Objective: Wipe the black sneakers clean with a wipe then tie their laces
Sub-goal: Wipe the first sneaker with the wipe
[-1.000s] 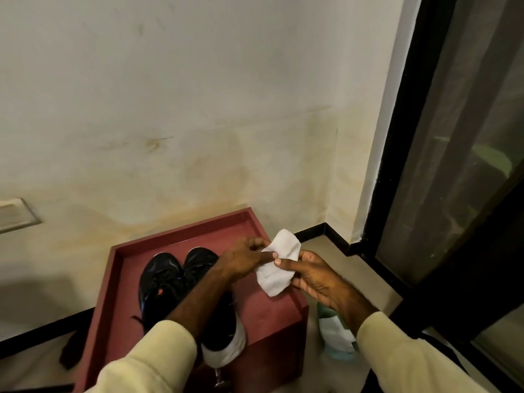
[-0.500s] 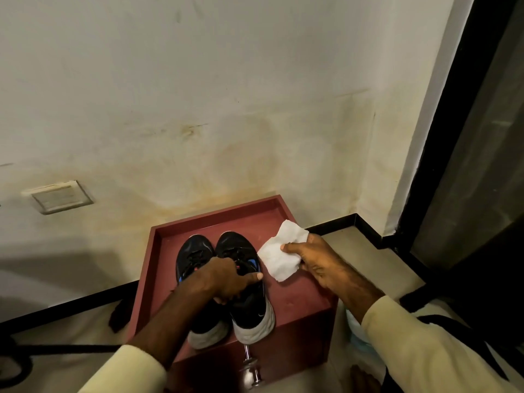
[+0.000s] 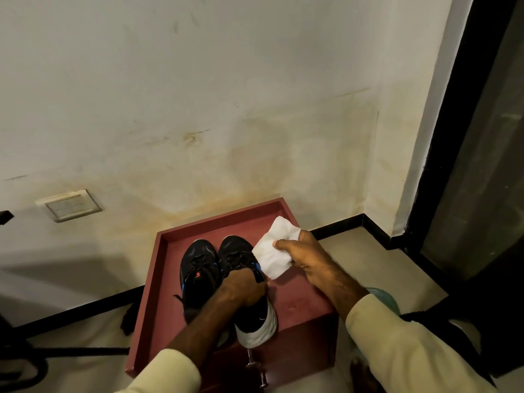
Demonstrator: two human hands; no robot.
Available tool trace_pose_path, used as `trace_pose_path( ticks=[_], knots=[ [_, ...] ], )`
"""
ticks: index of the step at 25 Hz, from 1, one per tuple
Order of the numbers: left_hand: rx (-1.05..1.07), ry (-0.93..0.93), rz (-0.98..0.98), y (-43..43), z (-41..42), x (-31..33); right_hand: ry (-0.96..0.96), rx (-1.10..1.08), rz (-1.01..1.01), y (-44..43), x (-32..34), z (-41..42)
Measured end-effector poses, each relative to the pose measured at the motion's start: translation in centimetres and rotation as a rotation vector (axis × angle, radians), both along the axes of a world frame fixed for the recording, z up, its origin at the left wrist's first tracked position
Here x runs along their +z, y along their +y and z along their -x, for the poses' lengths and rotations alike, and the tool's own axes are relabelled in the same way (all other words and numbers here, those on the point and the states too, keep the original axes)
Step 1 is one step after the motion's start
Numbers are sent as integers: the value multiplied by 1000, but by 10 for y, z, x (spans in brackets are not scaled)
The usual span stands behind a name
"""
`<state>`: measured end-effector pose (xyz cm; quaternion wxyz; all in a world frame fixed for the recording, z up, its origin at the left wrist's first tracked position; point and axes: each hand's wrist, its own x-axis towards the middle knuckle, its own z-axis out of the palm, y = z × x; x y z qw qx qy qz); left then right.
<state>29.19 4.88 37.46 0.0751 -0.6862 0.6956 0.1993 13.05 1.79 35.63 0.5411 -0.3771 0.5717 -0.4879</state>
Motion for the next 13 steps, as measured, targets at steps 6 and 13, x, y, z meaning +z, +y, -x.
trace_pose_path(
  ticks=[6, 13],
  knots=[
    [149, 482, 132, -2, -35, 4, 31, -31, 156, 1, 2, -17],
    [214, 1038, 72, -1, -73, 6, 239, 51, 487, 26, 22, -46]
  ],
)
